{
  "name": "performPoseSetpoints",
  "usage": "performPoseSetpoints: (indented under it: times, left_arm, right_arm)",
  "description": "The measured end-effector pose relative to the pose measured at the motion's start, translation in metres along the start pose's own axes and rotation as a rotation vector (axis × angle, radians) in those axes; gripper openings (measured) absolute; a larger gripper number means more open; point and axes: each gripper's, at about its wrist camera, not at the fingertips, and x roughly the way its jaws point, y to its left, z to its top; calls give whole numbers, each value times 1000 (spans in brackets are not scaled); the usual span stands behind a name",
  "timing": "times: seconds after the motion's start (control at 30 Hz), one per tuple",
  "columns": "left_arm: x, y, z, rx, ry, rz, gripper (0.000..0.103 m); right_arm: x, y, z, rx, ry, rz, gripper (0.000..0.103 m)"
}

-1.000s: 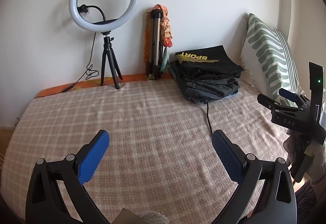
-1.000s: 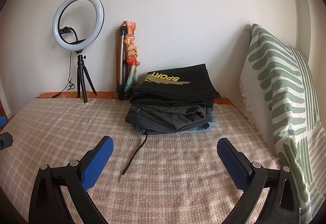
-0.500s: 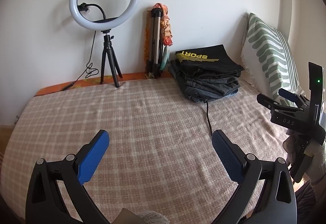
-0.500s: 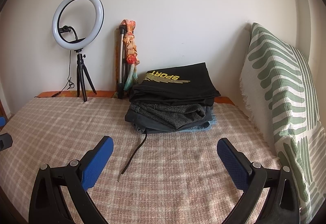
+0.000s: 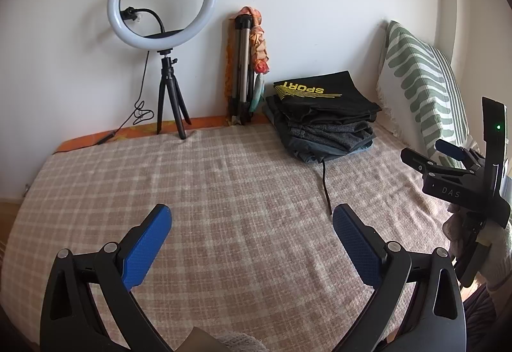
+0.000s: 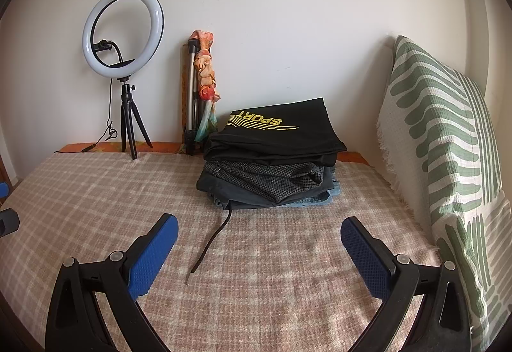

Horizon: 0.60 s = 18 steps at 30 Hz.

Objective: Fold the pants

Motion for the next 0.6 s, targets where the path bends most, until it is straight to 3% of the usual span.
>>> performPoseSetpoints:
  times: [0.6]
  left_arm:
    - [-1,0,0,-2,-1,1,101]
  right_arm:
    - [0,2,0,-3,2,6,103]
